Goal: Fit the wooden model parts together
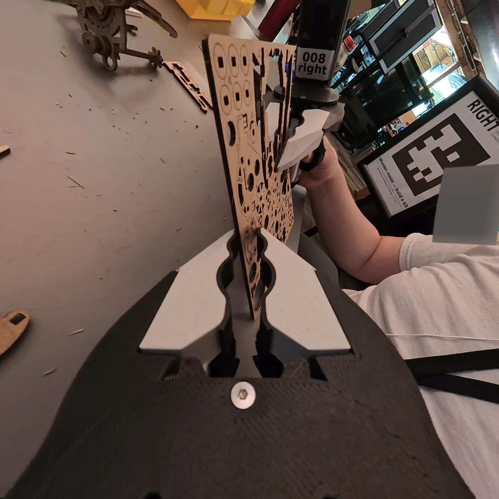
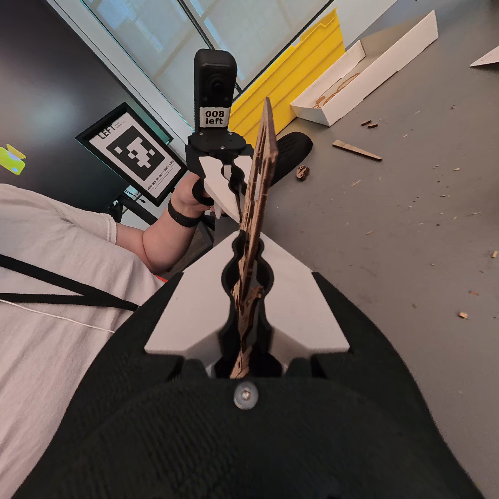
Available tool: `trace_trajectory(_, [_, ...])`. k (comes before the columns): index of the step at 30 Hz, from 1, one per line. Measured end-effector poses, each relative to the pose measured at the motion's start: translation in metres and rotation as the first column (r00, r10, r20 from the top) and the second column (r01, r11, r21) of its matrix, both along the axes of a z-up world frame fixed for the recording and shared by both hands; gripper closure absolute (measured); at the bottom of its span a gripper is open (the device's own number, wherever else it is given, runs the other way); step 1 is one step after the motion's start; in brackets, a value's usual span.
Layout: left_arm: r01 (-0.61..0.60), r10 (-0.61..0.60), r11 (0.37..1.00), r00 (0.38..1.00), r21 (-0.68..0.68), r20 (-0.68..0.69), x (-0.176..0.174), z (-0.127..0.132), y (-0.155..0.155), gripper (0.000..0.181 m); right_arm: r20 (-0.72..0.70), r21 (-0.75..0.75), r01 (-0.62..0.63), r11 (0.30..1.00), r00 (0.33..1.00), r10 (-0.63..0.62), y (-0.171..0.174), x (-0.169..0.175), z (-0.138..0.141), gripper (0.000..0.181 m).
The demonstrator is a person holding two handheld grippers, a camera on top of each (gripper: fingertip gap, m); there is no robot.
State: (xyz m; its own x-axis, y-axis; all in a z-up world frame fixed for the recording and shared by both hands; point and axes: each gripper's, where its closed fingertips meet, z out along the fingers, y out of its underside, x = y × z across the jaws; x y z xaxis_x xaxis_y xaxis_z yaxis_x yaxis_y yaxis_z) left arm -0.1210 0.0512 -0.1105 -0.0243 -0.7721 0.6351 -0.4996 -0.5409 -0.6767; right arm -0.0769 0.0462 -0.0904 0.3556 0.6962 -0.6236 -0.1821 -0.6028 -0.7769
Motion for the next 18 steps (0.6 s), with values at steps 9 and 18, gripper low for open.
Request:
trace_trajectory(9, [-0.006, 0.006, 1.0, 1.0, 0.006, -0.024, -0.0002, -0.0025, 0.0022, 0.172, -0.011, 0.0, 0.007, 1.0, 1.0, -0.007, 0.0009, 0.0013, -0.0002, 0.179])
trace_trajectory(18, [-0.024, 0.027, 0.998, 0.998, 0.056, -0.052, -0.0001, -0.0019, 0.0018, 0.171, -0.006, 0.039, 0.012, 0.999, 1.0, -0.012, -0.0021, 0.0007, 0.0029, 0.179])
